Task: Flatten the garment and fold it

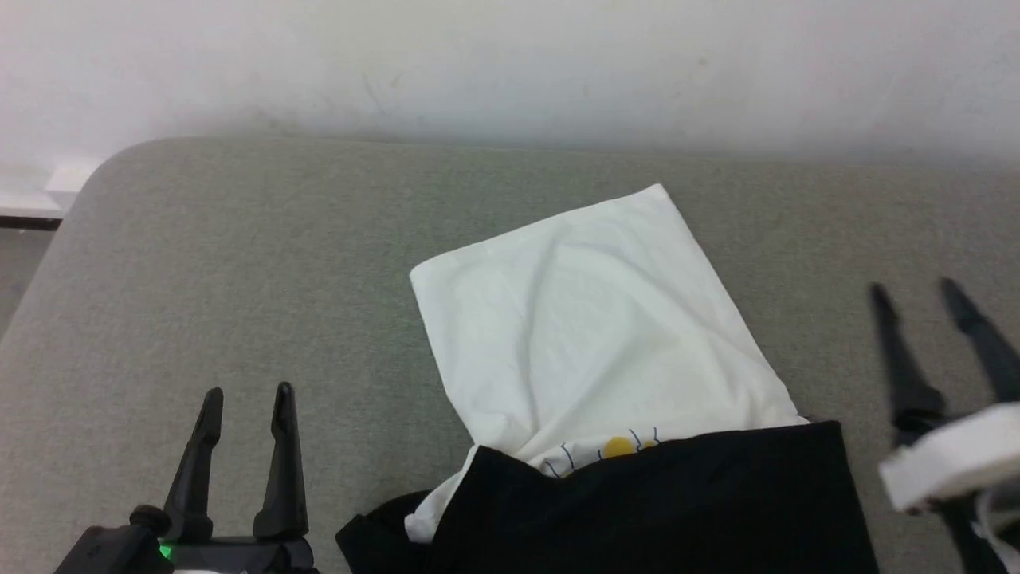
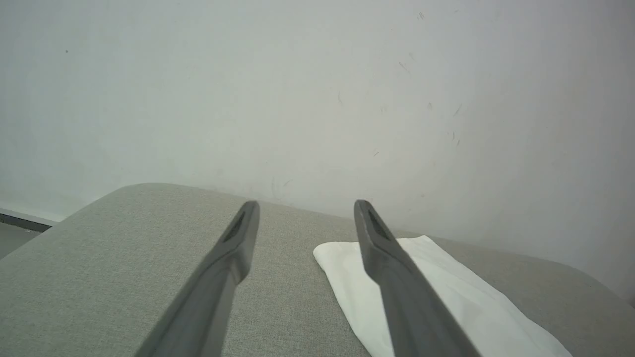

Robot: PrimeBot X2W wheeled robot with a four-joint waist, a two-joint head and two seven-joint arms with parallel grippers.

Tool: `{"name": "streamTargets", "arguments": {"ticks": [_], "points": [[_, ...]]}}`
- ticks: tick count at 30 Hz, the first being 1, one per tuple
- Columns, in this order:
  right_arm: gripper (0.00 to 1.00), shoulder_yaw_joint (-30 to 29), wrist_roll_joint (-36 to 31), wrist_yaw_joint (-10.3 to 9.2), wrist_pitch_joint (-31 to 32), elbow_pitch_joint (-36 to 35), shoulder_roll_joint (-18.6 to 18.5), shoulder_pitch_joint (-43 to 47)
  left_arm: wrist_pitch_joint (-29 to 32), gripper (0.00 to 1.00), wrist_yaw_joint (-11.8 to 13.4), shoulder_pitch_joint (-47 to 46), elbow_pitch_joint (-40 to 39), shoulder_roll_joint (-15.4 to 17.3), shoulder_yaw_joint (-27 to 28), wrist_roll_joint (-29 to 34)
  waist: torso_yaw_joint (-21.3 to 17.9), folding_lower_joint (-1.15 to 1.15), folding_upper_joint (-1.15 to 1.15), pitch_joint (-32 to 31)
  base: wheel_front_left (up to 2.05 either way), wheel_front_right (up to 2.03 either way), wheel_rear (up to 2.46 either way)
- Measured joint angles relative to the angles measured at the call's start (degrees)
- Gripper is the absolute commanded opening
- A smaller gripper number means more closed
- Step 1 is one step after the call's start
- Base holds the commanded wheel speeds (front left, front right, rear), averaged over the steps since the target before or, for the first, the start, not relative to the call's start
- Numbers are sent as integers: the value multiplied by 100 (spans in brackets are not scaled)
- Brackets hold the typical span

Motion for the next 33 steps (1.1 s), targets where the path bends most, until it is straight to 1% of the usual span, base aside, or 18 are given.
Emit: {"name": "streamTargets", "arguments": {"ticks": [2,4,6,9,11,14,16,18,20,21,23,25,29,31,33], "points": [[100,-344,-137,0,-278,-249,-4,308,-84,100,0,3,30,32,1,64,-87,0,0,14,0,0,0],[100,-638,-67,0,-610,-309,0,659,-174,100,0,27,91,20,-5,90,-169,0,0,25,0,0,0],[100,-756,-53,-1,-935,-287,-4,1042,-247,100,0,94,201,-7,-21,93,-238,0,0,28,0,0,0],[100,-845,291,0,-1404,-21,1,1514,-304,100,-1,286,375,-31,-33,94,-316,0,0,5,0,0,0],[100,-803,486,0,-1640,151,3,1756,-327,100,-1,375,422,-65,-35,94,-349,0,0,-28,0,0,0],[100,-721,532,0,-1856,227,4,1919,-334,100,-1,396,426,-57,-9,80,-392,-1,0,-61,0,0,0],[100,-701,514,0,-1918,202,4,1905,-191,100,-40,353,383,48,1,48,-414,-1,0,-36,0,0,0],[100,-715,464,0,-1942,164,5,1851,121,100,-166,103,365,299,12,54,-424,0,0,24,0,0,0],[100,-754,447,0,-1941,112,4,1750,563,100,-324,-394,357,626,26,69,-421,-1,0,109,0,0,0],[100,-767,420,0,-1940,76,4,1696,788,100,-392,-715,354,733,56,9,-414,0,0,161,0,0,0],[100,-777,408,0,-1934,0,3,1573,1357,100,-628,-1439,391,1015,58,-119,-396,0,0,292,0,0,0],[100,-762,377,0,-1890,-65,5,1450,1950,100,-818,-2220,535,1230,74,-392,-382,0,0,450,0,0,0],[100,-732,353,0,-1886,-123,4,1200,3059,100,-1218,-3677,1216,1629,23,-859,-379,1,0,819,0,0,0],[100,-686,347,0,-1889,-130,5,1077,3555,100,-1345,-4267,1637,1768,-34,-1093,-393,1,0,1023,0,0,0],[100,-655,333,0,-1892,-124,5,972,4073,100,-1404,-4709,2040,1835,-145,-1336,-419,2,0,1231,0,0,0]]}}
